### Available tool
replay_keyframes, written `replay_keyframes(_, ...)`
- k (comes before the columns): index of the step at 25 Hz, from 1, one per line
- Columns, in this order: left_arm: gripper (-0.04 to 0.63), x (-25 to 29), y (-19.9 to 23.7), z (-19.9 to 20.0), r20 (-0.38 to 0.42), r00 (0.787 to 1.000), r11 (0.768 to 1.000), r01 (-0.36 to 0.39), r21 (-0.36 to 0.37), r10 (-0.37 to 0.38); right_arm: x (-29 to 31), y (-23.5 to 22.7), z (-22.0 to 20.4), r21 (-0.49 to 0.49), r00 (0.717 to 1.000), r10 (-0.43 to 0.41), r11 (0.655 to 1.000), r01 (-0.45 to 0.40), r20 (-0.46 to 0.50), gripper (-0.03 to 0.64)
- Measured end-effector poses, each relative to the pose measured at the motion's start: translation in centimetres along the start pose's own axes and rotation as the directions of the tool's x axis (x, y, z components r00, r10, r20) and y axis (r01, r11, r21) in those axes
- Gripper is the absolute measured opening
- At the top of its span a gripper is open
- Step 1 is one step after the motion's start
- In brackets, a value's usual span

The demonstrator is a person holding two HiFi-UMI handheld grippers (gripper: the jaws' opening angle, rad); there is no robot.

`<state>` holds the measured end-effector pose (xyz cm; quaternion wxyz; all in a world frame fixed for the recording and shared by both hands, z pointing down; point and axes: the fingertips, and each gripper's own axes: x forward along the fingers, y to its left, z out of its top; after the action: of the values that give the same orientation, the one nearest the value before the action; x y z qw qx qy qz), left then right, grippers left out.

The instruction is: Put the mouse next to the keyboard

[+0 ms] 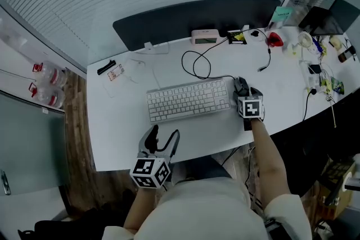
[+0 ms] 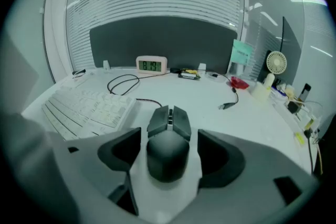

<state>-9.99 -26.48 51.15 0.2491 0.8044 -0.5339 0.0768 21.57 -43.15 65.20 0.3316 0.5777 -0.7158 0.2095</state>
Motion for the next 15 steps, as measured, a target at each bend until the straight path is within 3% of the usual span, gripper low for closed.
replay_keyframes(8, 0.314, -3.0, -0.5, -1.5, 0.030, 1.000, 1.000, -0.009, 0.014, 0.008, -6.7, 4.8, 0.7, -0.018, 0.985, 0.078, 0.997, -0.076, 0.156, 0.319)
replay_keyframes(11, 0.303, -4.6, -0.7, -2.2, 0.040, 0.999, 1.000, -0.019, 0.011, 0.018, -10.0, 7.5, 0.0, 0.003, 0.971, 0.108, 0.994, -0.111, 0.213, 0.214)
replay_keyframes(15, 0.277, -7.1, -1.3, -3.3, 0.053, 0.998, 1.000, -0.028, 0.010, 0.027, -14.7, 11.2, -1.1, 0.017, 0.945, 0.155, 0.986, -0.167, 0.288, 0.133)
